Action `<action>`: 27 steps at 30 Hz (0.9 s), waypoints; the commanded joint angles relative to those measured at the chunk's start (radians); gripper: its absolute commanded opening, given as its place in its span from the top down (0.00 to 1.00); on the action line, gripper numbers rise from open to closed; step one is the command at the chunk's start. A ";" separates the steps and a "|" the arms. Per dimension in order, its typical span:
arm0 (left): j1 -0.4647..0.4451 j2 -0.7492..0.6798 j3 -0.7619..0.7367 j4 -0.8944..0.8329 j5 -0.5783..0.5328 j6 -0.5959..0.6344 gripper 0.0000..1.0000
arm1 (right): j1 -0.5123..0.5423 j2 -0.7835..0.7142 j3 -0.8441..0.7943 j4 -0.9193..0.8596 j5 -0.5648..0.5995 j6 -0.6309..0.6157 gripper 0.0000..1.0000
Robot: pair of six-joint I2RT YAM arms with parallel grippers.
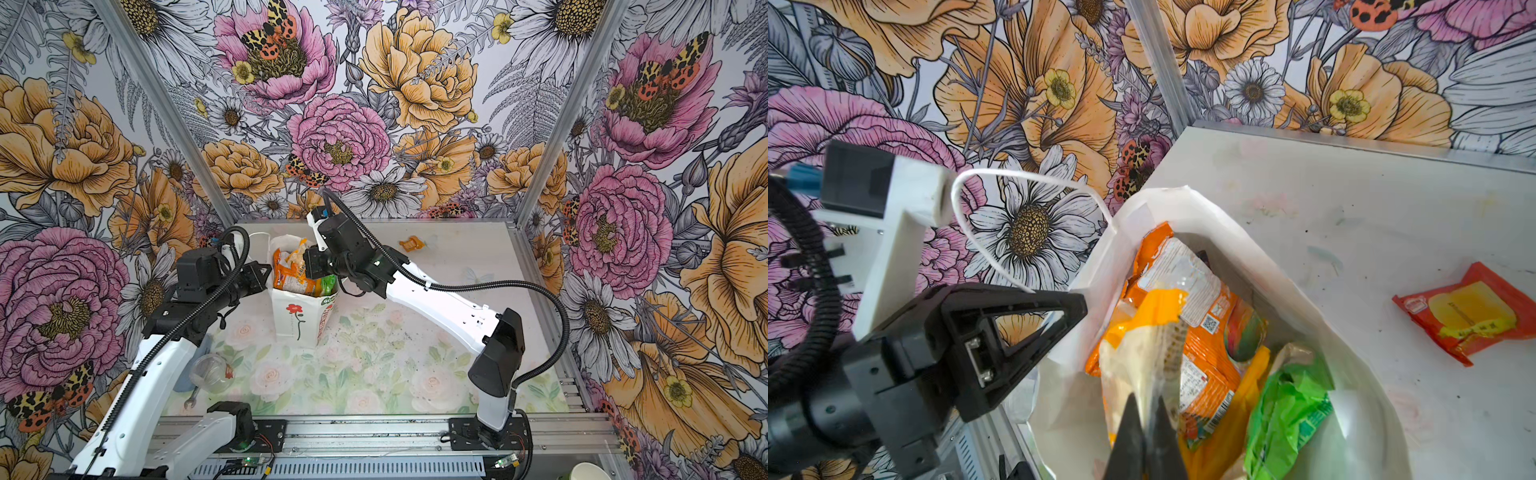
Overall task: Place the snacks into the paper bag
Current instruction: 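Lower the yellow wafer pack into the paper bag and open the right gripper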
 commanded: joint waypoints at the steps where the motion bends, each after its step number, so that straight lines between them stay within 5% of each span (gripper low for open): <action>1: 0.008 -0.012 0.009 0.037 0.020 0.002 0.92 | 0.028 0.035 0.054 -0.026 -0.016 -0.007 0.98; 12: 0.006 -0.012 0.008 0.038 0.021 0.002 0.92 | 0.029 0.163 0.154 -0.157 -0.158 -0.021 0.97; 27: 0.006 -0.012 0.008 0.038 0.022 0.002 0.92 | 0.030 0.286 0.260 -0.310 -0.129 -0.088 0.97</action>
